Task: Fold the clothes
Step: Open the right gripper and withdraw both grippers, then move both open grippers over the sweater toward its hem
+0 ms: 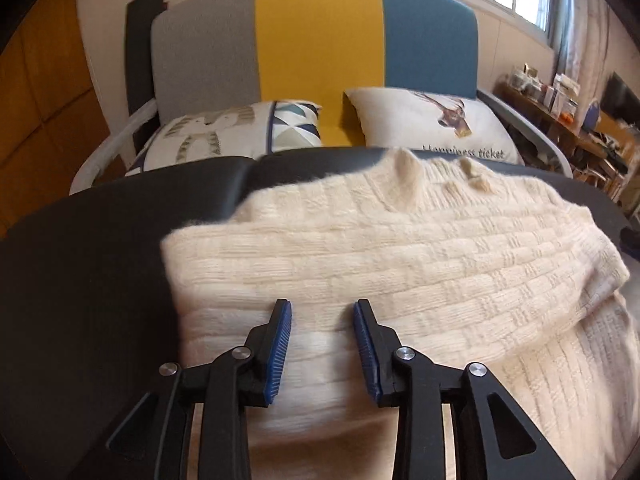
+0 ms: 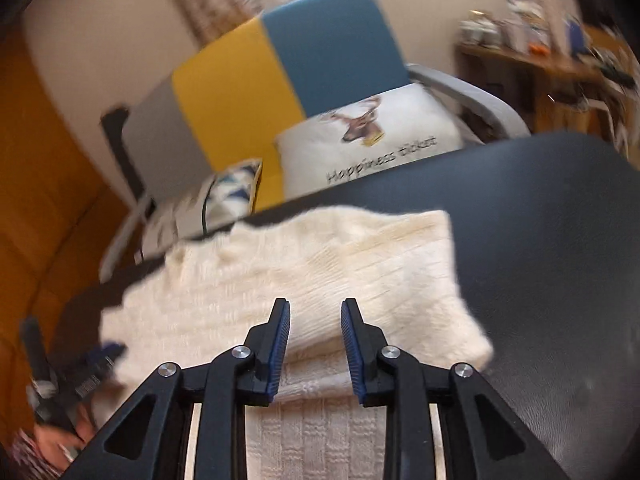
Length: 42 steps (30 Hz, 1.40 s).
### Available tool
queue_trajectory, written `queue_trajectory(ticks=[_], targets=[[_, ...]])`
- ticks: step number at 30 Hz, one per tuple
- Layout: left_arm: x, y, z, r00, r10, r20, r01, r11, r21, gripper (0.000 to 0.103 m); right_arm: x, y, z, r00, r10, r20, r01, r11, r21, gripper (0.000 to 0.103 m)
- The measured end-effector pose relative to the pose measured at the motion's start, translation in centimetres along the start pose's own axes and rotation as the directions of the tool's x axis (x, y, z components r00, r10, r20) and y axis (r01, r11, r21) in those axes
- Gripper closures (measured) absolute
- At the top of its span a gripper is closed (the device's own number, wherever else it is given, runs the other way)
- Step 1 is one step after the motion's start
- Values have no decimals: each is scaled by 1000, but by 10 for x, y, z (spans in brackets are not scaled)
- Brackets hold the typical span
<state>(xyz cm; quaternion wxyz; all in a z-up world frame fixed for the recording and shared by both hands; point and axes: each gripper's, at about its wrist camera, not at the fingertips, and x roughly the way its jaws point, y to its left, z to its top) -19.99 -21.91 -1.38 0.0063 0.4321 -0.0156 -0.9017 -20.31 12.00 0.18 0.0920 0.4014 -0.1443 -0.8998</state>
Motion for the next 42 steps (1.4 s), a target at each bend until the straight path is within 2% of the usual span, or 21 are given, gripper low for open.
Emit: queue_trajectory(ticks=[1, 3, 6, 10, 14, 16, 19, 22, 24, 25, 27, 28, 29, 31, 33, 37, 40, 42], targets=[[-2, 6, -2, 1000, 15, 3, -15, 1000, -5, 68, 6, 9, 1, 1000, 2, -7, -2, 999, -36, 77], [-2, 19, -8, 1000, -7, -3, 7, 999, -32, 68, 16, 24, 2, 1000, 20, -19, -22, 996, -90, 77], [-4, 32, -19, 1000, -3, 13, 4, 999, -36, 64, 36, 44, 4, 998, -21, -52, 12, 986, -166, 77], [-7, 43, -29, 998, 32, 52, -30, 998, -50, 64, 53, 56, 3, 996, 14, -93, -32, 981, -190, 77], [-8, 53, -30, 999, 8, 49, -5, 999, -54, 64, 79, 58, -5, 984, -26, -177, -17, 972, -234, 77], [-15, 54, -26, 999, -7, 52, 12, 996, -92, 64, 82, 57, -9, 984, -28, -174, -15, 970, -244, 77], [-28, 45, -17, 993, -33, 111, 48, 989, -138, 64, 82, 56, -10, 984, -34, -176, -10, 970, -244, 77], [-19, 25, -5, 995, -49, 82, 56, 995, -83, 64, 70, 64, -1, 990, -16, -143, -17, 973, -230, 77], [-3, 18, -2, 999, 0, 33, 1, 999, -33, 64, 68, 76, 5, 991, 6, -130, -40, 965, -260, 77], [4, 17, -1, 1000, 24, 12, -24, 1000, -20, 64, 73, 82, 7, 990, -6, -141, -35, 957, -289, 77], [8, 24, -3, 1000, 22, 12, -22, 999, -27, 60, 85, 91, 8, 985, -38, -169, -23, 938, -345, 77], [9, 26, -4, 999, 33, 13, -33, 999, -21, 54, 94, 90, 6, 979, -68, -191, -8, 928, -373, 77], [10, 26, -6, 998, 66, 19, -66, 998, 12, 48, 96, 88, 5, 978, -74, -196, -4, 928, -373, 78], [9, 24, -16, 992, 112, 61, -118, 989, 94, 43, 91, 82, 5, 980, -57, -191, -13, 939, -344, 78], [11, 26, -23, 990, 110, 93, -120, 987, 110, 42, 85, 76, 4, 982, -39, -186, -22, 949, -316, 78], [13, 29, -23, 989, 115, 91, -123, 989, 82, 42, 74, 64, 3, 985, -4, -174, -41, 966, -257, 78], [-1, 34, -26, 992, 95, 88, -101, 993, 65, 42, 66, 55, 3, 986, 21, -163, -56, 975, -213, 75], [-16, 44, -35, 994, 85, 74, -85, 996, 5, 42, 40, 40, -3, 986, 82, -148, -104, 984, -143, 75]])
